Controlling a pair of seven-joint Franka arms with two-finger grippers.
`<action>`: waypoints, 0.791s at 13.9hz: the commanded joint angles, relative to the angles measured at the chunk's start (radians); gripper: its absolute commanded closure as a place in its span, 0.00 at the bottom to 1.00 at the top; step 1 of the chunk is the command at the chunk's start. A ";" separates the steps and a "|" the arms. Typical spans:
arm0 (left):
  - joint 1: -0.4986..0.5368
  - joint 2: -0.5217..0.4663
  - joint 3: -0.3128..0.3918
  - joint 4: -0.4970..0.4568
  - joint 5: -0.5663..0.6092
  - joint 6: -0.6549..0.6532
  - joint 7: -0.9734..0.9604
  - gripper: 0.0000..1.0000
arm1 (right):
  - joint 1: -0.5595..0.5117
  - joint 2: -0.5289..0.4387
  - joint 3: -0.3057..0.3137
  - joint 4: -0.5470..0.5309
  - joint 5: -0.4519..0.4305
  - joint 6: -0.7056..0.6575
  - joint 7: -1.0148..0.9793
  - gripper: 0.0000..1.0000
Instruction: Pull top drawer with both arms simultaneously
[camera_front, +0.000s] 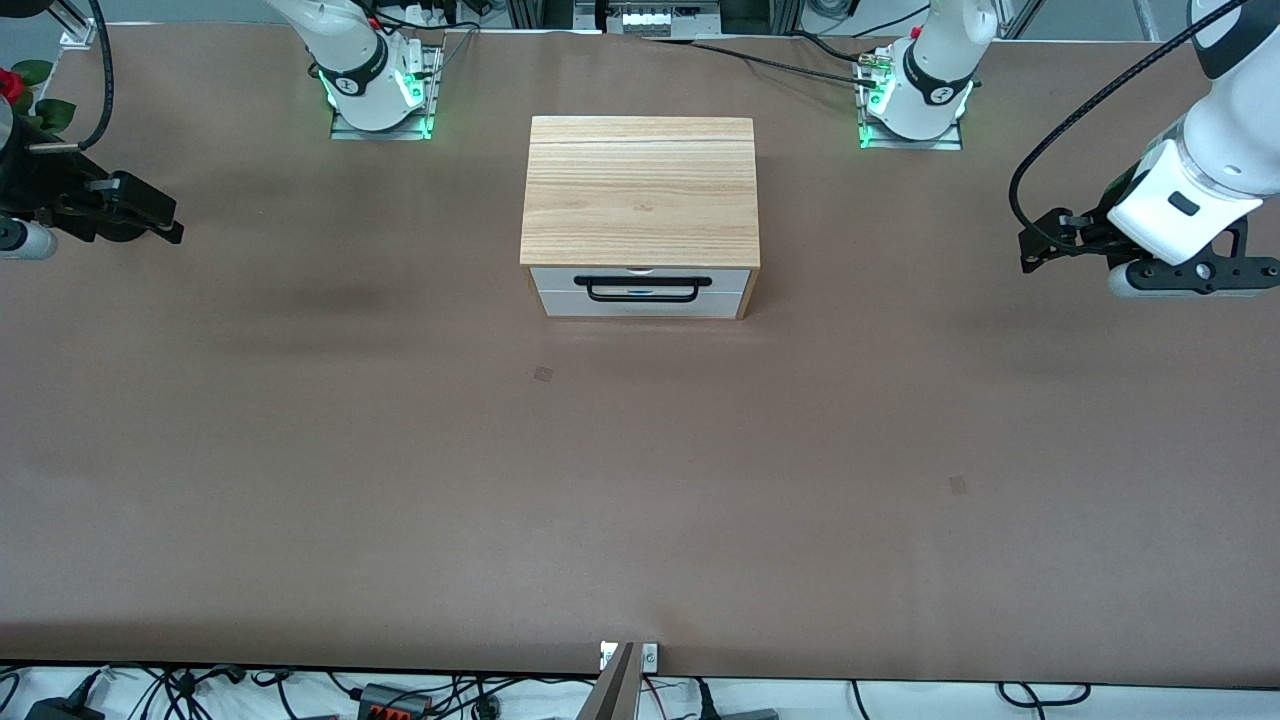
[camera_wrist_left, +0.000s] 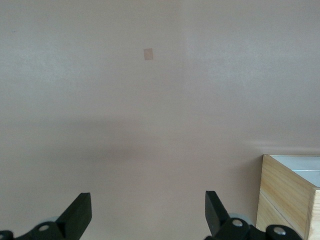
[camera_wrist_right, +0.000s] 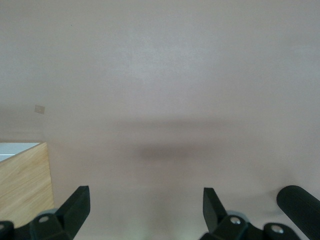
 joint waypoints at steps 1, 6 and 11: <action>-0.001 -0.016 0.005 -0.018 -0.015 0.006 0.003 0.00 | 0.013 0.006 -0.001 0.023 0.001 -0.022 0.021 0.00; -0.003 0.030 0.005 0.021 -0.067 0.010 0.005 0.00 | 0.015 0.006 0.001 0.024 0.001 -0.022 0.019 0.00; -0.047 0.122 0.003 0.024 -0.148 0.018 0.005 0.00 | 0.013 0.012 0.006 0.029 -0.002 -0.019 0.002 0.00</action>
